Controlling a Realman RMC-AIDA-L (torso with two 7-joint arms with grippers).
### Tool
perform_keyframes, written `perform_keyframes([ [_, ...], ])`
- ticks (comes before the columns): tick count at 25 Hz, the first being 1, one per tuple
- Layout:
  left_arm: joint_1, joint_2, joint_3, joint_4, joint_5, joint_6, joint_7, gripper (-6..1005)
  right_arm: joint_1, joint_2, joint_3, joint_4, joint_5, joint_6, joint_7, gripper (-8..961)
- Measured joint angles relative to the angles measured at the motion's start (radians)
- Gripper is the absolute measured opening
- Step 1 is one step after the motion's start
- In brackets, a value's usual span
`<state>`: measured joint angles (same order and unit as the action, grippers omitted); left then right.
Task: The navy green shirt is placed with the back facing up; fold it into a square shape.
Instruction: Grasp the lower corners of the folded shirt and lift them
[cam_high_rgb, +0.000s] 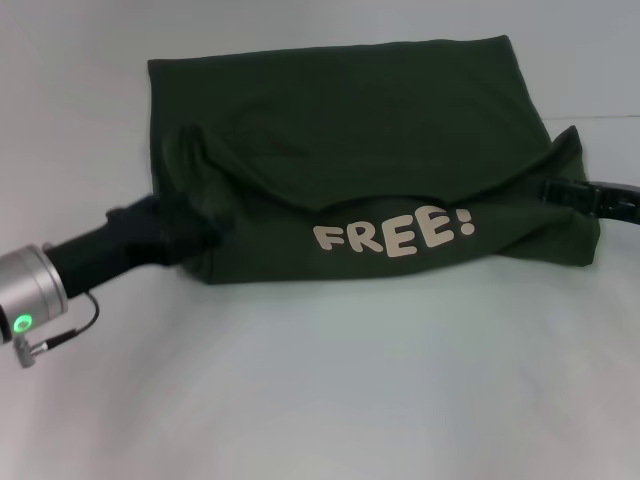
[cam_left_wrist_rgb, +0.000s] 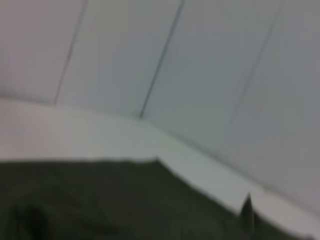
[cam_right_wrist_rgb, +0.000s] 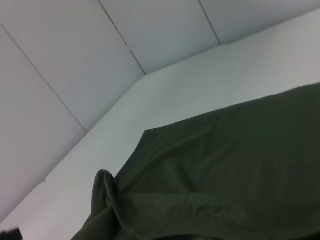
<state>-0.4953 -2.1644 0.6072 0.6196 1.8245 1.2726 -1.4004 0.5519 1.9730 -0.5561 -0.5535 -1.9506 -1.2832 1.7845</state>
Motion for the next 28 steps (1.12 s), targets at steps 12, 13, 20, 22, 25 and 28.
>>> perform_keyframes([
  [12, 0.034, 0.0, 0.006, 0.083, 0.239, -0.049, 0.087, 888, -0.008, -0.01, 0.038, 0.006, 0.001, -0.015, 0.063, 591],
  [13, 0.033, -0.002, 0.011, 0.082, 0.243, -0.07, 0.101, 888, -0.009, -0.01, 0.047, 0.007, 0.001, -0.016, 0.063, 591],
  [20, 0.014, -0.007, 0.094, 0.063, 0.246, -0.229, 0.125, 888, -0.01, -0.002, 0.067, 0.008, 0.001, -0.017, 0.061, 591],
  [22, 0.008, -0.009, 0.121, 0.059, 0.241, -0.273, 0.125, 889, -0.01, 0.0, 0.067, 0.008, 0.001, -0.016, 0.059, 590],
  [25, -0.001, -0.01, 0.133, 0.054, 0.238, -0.295, 0.125, 889, -0.011, 0.002, 0.067, 0.008, 0.001, -0.014, 0.059, 590],
  [28, -0.016, -0.01, 0.145, 0.048, 0.238, -0.314, 0.125, 889, -0.011, 0.003, 0.067, 0.008, 0.001, -0.012, 0.06, 590],
])
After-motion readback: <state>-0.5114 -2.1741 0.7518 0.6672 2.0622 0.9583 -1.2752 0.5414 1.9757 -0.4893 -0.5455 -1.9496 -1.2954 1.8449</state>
